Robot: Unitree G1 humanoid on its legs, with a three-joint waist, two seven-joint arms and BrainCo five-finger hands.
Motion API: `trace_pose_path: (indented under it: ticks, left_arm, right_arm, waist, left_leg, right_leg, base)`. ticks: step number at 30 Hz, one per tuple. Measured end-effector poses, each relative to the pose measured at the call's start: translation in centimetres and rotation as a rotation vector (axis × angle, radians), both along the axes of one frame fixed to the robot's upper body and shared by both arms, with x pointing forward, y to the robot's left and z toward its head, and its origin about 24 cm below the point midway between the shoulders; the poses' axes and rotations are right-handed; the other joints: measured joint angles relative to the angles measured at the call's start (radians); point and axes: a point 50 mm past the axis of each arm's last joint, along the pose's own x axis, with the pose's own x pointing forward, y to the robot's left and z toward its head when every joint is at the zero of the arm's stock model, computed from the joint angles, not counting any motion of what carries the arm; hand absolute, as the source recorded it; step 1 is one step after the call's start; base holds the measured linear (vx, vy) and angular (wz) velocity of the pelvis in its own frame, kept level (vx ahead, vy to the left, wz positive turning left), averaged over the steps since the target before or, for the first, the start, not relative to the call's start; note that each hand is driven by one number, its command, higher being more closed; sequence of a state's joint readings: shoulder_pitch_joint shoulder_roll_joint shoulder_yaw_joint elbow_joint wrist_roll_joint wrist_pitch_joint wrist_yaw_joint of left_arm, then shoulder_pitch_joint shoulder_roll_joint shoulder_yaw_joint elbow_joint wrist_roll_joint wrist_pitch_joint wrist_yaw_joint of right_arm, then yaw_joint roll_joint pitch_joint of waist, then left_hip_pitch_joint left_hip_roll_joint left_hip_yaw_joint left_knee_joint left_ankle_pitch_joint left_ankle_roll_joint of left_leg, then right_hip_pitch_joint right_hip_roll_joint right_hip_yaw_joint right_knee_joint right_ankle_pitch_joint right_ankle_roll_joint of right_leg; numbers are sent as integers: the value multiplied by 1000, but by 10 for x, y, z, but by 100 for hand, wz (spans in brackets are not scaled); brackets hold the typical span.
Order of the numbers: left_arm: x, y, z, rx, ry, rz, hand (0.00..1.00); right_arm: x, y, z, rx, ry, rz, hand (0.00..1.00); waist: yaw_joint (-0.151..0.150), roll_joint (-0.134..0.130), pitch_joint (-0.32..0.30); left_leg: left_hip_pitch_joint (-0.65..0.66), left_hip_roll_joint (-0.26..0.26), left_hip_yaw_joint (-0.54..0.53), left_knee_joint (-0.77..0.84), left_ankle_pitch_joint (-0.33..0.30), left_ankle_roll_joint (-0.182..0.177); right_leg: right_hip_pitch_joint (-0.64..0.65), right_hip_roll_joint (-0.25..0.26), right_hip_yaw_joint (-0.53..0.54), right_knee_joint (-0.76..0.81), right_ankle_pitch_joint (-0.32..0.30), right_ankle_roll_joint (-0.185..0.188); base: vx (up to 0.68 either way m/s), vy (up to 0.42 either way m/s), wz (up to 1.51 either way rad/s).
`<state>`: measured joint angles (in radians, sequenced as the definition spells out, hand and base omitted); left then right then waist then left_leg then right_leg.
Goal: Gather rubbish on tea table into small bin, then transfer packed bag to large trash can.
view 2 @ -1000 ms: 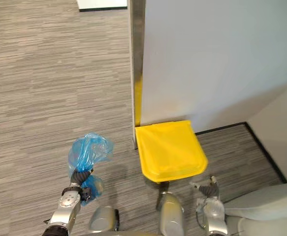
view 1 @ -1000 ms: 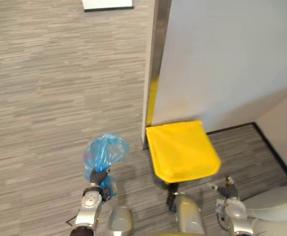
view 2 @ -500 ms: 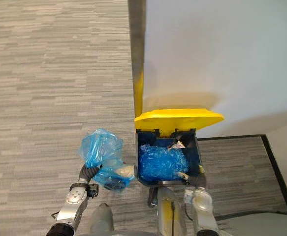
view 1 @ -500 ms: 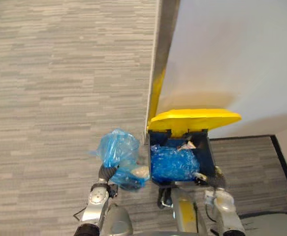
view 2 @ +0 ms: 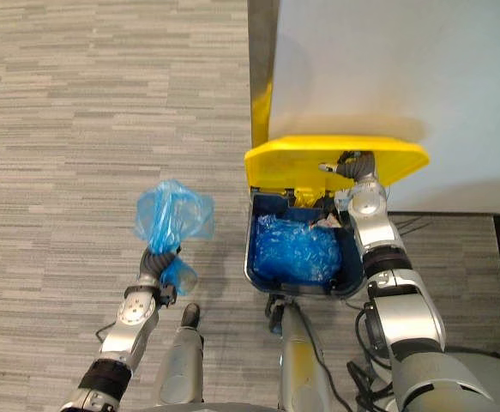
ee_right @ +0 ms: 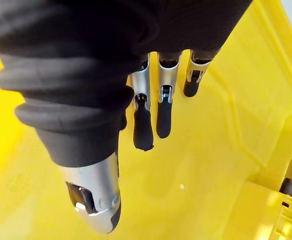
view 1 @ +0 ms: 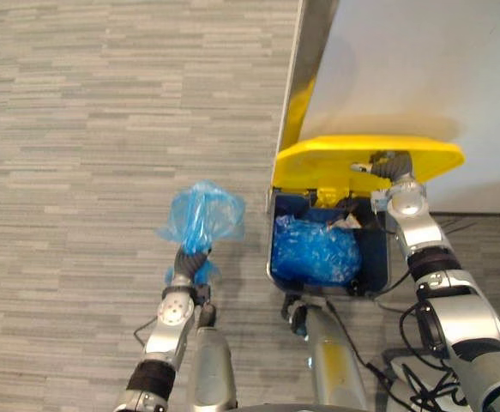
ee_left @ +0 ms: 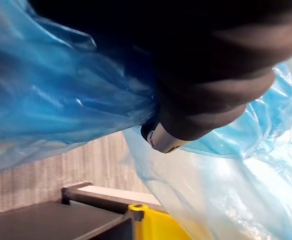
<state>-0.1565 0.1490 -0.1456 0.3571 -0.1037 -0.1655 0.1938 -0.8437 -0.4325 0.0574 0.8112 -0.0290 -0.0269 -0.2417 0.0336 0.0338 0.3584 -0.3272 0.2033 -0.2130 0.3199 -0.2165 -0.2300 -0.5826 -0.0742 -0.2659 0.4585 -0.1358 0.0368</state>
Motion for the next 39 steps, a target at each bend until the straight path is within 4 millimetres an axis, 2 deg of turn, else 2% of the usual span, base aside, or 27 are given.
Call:
trace_pose_path:
  ticks: [4, 6, 12, 14, 18, 22, 23, 27, 29, 31, 33, 35, 36, 37, 38, 39]
  left_arm:
    - [10, -35, 25, -29, -105, -130, 100]
    - [16, -60, 46, -63, -182, -214, 100]
    - [29, -103, 91, -80, -338, -358, 100]
    - [30, -112, 97, -80, -357, -387, 100]
    - [54, -121, 90, -23, -278, -386, 100]
    - [80, -112, 67, 75, -96, -312, 100]
    - [81, -111, 65, 85, -79, -307, 0]
    - [84, -110, 46, 92, 54, -269, 0]
    - [83, -113, 46, 52, 63, -268, 0]
    - [83, -116, 46, 8, 70, -263, 0]
    - [80, -123, 44, -59, 90, -268, 0]
    - [76, -128, 40, -75, 100, -279, 0]
    - [70, -127, 32, -80, 117, -279, 0]
    - [69, -126, 29, -79, 126, -278, 0]
    - [67, -123, 25, -84, 137, -265, 0]
    - [65, -122, 22, -85, 150, -260, 0]
  right_arm:
    - [5, 5, 17, 22, -35, 13, 0]
    - [8, 7, 28, 8, -66, 11, 0]
    - [15, 25, 66, -36, -150, 67, 0]
    - [16, 29, 69, -37, -158, 81, 0]
    - [17, 42, 89, -65, -209, 121, 0]
    - [14, 63, 131, -98, -331, 186, 0]
    - [14, 65, 135, -104, -342, 194, 0]
    - [5, 83, 149, -103, -419, 263, 0]
    - [0, 94, 156, -92, -461, 300, 0]
    - [-6, 109, 159, -65, -491, 355, 0]
    - [-18, 136, 165, -71, -547, 454, 0]
    - [-24, 148, 166, -62, -567, 497, 0]
    - [-28, 158, 163, -43, -573, 532, 0]
    - [-28, 163, 161, -38, -569, 546, 0]
    - [-30, 169, 158, -33, -566, 564, 0]
    - [-34, 169, 152, -26, -569, 574, 0]
  waist:
    - [-21, 14, 17]
    - [-28, 24, 37]
    - [-61, 34, 87]
    - [-63, 35, 88]
    - [-75, 37, 97]
    - [-97, 36, 156]
    - [-101, 35, 156]
    - [-109, 34, 170]
    - [-110, 33, 170]
    - [-115, 33, 170]
    - [-120, 32, 171]
    - [-125, 29, 172]
    - [-127, 27, 171]
    - [-125, 27, 171]
    - [-120, 27, 171]
    - [-121, 27, 171]
  left_leg:
    - [-9, -6, 0, 13, 2, 4]
    - [-7, -6, 3, 14, 2, 4]
    - [8, -6, 26, 13, 2, 4]
    - [4, -7, 29, 11, 2, 4]
    - [-13, -10, 59, 2, 6, 2]
    - [-36, -9, 102, -21, 17, 6]
    - [-48, -9, 107, -22, 17, 6]
    - [-100, -11, 154, -1, 15, 6]
    - [-123, -8, 169, 21, 11, 5]
    - [-175, 7, 203, 114, -24, 7]
    - [-220, 25, 241, 187, -67, 32]
    - [-213, 12, 243, 163, -66, 21]
    - [-209, 6, 247, 177, -62, 11]
    - [-216, 8, 251, 231, -64, 15]
    - [-219, 21, 254, 295, -95, 35]
    - [-211, 33, 266, 277, -128, 49]
  right_leg:
    - [-2, -2, 4, 0, 6, -4]
    - [-2, -2, 8, 3, 11, -12]
    - [-6, 0, 26, 8, 12, -14]
    - [-15, -1, 31, 8, 14, -15]
    - [-54, 1, 59, 2, 29, -10]
    - [-93, 21, 98, -50, 78, -12]
    - [-106, 23, 102, -55, 83, -12]
    - [-173, 28, 134, -61, 110, -28]
    - [-197, 28, 138, -60, 115, -32]
    - [-218, 32, 138, -53, 115, -33]
    - [-245, 36, 155, -26, 115, -32]
    - [-244, 20, 160, -32, 118, -27]
    - [-241, 9, 154, -40, 119, -27]
    - [-242, 13, 153, -37, 118, -27]
    - [-242, 22, 153, -30, 119, -28]
    - [-242, 20, 142, -16, 120, -28]
  base:
    - [12, 34, 0]
    - [40, 12, -3]
    - [-16, -4, -9]
    - [-27, -5, -9]
    - [-23, -6, -19]
    - [7, 8, -32]
    - [17, 19, -27]
    - [62, 26, -25]
    - [83, 25, -12]
    - [21, 39, -17]
    - [-19, 69, -22]
    - [-11, 60, 12]
    - [6, 58, 17]
    - [23, 60, -2]
    - [22, 63, -9]
    - [10, 66, 4]
